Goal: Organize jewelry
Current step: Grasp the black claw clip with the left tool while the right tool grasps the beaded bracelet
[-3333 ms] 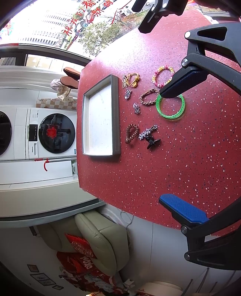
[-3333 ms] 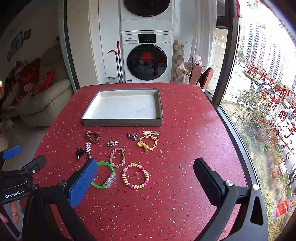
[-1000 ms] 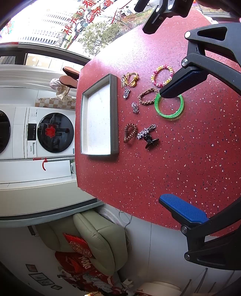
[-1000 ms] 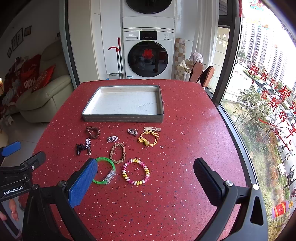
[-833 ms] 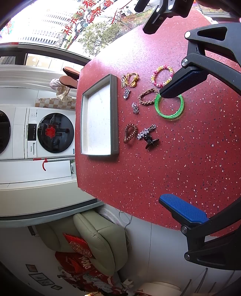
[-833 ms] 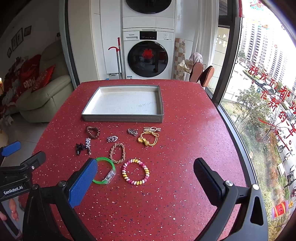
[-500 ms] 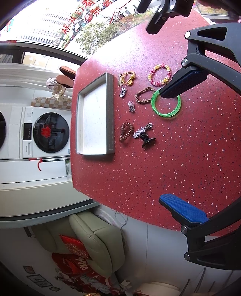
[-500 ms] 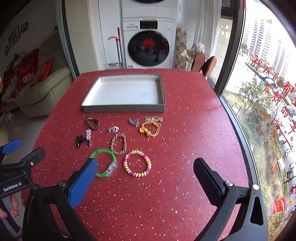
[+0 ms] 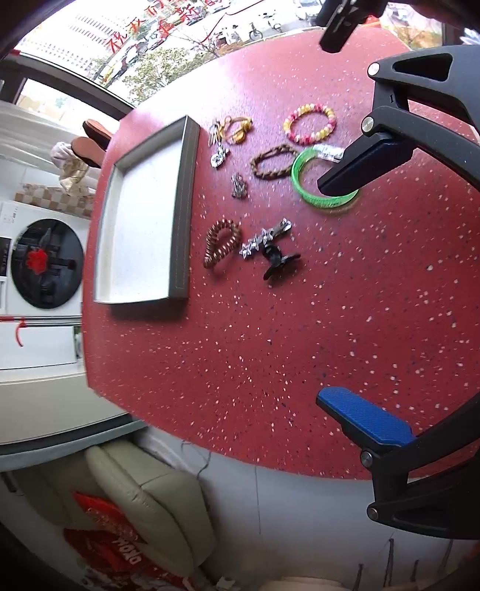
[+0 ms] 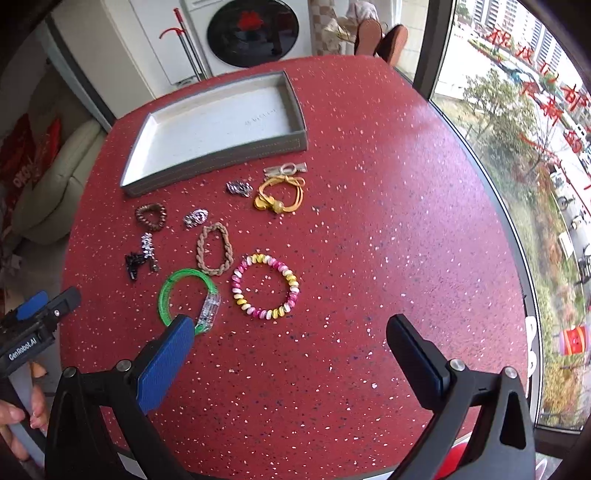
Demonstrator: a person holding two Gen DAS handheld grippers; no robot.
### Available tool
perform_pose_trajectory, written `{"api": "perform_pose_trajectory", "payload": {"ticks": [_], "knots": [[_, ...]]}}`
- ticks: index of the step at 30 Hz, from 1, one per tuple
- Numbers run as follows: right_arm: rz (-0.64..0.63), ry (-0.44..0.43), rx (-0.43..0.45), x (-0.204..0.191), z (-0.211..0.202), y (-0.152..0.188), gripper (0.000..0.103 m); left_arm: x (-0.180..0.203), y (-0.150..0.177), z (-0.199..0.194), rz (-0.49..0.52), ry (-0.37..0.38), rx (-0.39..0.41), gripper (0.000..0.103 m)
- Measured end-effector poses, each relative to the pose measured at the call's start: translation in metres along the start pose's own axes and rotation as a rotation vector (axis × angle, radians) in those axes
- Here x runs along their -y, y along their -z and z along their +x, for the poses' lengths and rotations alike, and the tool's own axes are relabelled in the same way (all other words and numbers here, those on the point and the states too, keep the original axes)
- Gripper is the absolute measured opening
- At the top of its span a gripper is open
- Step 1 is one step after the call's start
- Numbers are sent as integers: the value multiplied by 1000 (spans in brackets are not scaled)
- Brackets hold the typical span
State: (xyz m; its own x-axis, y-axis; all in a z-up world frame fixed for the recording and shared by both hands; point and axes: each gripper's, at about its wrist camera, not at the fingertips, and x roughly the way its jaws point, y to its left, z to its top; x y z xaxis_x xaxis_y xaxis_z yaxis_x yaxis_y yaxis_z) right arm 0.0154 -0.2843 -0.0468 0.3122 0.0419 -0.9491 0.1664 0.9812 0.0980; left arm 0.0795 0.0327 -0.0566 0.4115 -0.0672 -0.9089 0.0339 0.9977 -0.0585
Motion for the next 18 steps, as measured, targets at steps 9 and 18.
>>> {"api": "perform_pose_trajectory", "payload": {"ticks": [9,18], "knots": [[-2,28,-122,4,66,-13,103,-2,-15,50,9,35,-56,103],[-98,68,-151,-5,93,-26,103,9,-16,83,0,8,-80,101]]}}
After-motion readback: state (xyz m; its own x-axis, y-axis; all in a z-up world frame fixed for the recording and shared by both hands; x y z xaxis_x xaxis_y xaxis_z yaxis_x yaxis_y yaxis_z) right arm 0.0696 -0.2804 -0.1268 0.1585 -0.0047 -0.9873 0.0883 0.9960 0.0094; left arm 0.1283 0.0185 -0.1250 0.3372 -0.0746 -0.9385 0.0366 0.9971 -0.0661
